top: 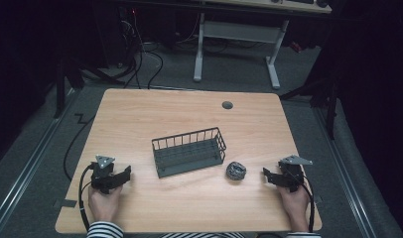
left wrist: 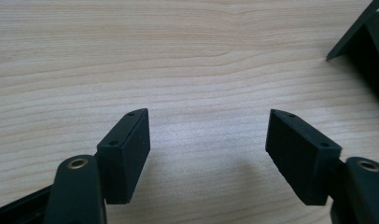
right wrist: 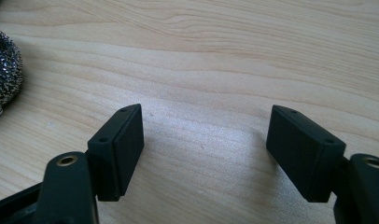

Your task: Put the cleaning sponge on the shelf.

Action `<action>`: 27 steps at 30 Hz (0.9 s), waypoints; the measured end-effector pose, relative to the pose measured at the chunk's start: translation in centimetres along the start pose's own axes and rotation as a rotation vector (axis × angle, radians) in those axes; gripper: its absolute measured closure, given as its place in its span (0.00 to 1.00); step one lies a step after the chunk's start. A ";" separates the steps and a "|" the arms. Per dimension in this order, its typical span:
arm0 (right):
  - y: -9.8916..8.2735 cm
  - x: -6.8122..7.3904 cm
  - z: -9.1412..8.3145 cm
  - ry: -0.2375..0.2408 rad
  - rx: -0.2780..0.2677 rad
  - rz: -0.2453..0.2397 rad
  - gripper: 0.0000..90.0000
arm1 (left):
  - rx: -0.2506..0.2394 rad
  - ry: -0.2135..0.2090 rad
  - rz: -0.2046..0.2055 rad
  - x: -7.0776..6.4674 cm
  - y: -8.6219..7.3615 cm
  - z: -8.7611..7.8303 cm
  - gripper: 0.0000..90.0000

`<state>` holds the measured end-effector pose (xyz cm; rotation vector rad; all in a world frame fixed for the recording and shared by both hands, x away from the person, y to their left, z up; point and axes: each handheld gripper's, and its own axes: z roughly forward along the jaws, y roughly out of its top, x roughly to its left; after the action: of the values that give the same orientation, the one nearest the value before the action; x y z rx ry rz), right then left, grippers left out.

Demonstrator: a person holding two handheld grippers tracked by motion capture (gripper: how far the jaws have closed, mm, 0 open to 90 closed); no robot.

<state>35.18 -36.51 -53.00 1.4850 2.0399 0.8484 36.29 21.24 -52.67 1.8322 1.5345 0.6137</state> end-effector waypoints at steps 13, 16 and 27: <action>0.0 0.0 0.0 0.000 -0.001 -0.002 0.31 | 0.007 0.027 0.011 0.0 -0.1 1.0 0.35; 0.0 0.0 0.0 0.001 0.000 -0.001 0.31 | 0.008 0.031 0.012 0.0 -0.1 1.1 0.35; 0.0 0.1 0.0 0.010 -0.001 -0.010 0.31 | -0.002 0.034 0.027 0.0 -0.2 1.3 0.32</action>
<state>35.16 -36.44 -53.00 1.4721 2.0524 0.8542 37.10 21.01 -53.69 1.8524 1.5332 0.6618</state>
